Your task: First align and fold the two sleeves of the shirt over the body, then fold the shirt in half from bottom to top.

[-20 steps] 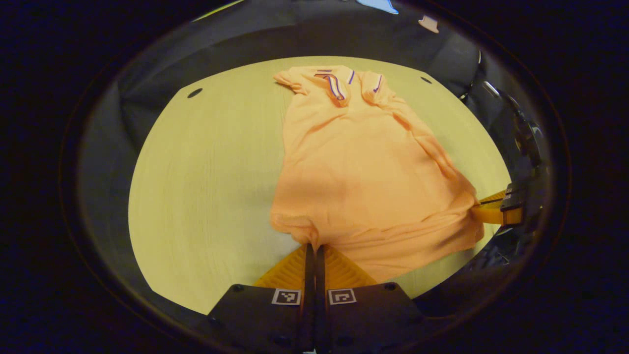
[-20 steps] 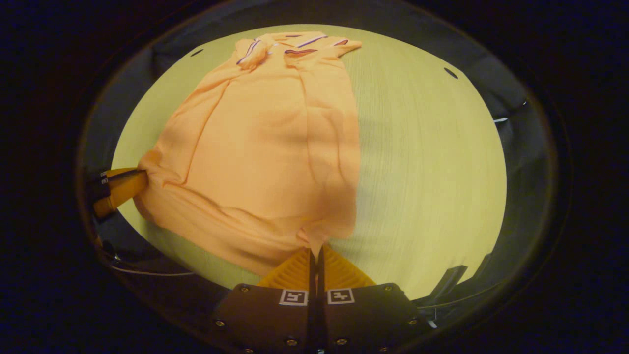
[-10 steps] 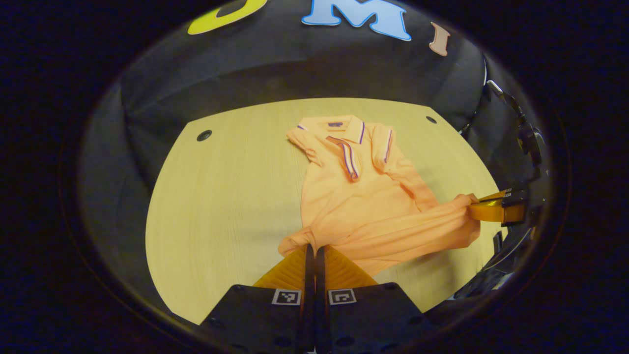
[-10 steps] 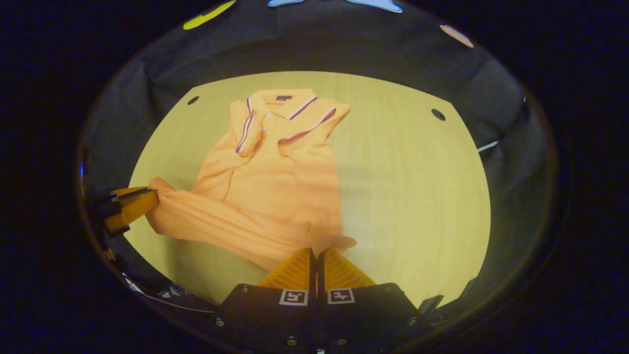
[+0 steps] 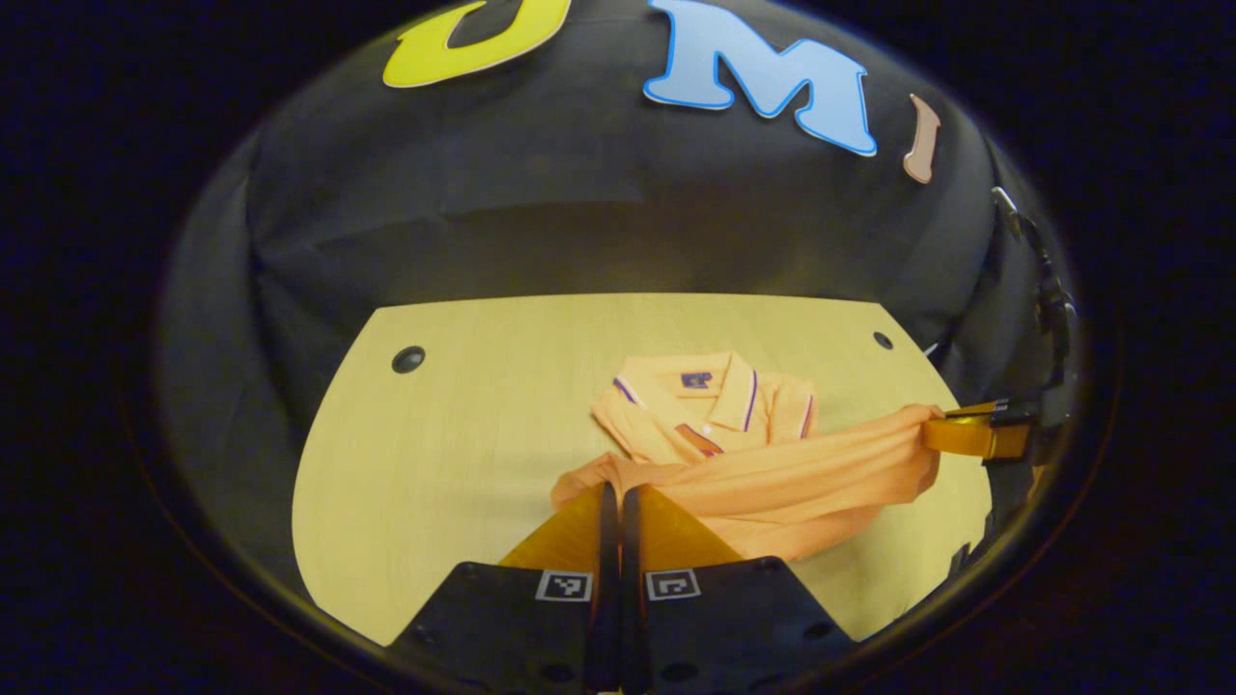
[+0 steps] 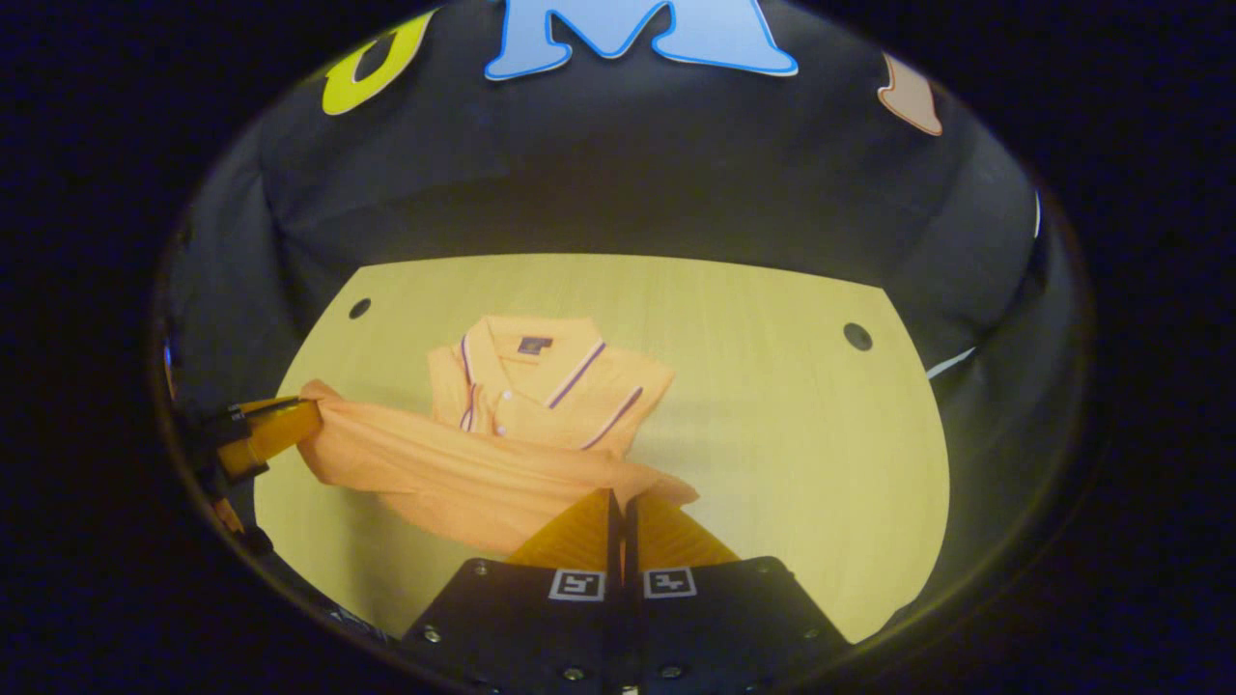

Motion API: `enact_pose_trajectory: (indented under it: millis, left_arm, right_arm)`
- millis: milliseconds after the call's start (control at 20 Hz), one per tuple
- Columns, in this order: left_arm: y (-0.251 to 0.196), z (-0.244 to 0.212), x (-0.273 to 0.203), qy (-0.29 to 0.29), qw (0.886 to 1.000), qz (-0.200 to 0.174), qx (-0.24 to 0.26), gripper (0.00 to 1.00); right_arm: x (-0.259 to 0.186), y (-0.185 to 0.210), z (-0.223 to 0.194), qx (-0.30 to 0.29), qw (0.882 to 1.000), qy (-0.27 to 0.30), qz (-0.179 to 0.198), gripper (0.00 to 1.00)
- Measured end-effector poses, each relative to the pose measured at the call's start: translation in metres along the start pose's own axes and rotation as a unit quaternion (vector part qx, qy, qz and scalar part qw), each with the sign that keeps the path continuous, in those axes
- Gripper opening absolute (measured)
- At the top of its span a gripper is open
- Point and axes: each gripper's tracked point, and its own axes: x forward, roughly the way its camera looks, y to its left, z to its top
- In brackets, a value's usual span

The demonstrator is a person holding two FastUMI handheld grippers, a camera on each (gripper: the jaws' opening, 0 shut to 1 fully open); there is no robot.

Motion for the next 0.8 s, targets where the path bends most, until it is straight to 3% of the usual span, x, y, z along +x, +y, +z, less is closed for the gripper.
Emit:
enact_pose_trajectory:
  millis: [300,800]
  left_arm:
    - [0.007,0.041,0.052,-0.024,1.000,-0.004,0.008,0.06]
    - [0.009,0.093,0.159,-0.076,0.997,-0.013,0.014,0.06]
  right_arm:
    - [0.041,-0.008,0.061,0.023,0.999,-0.046,-0.002,0.00]
    - [0.129,-0.027,0.126,0.047,0.993,-0.107,-0.024,0.00]
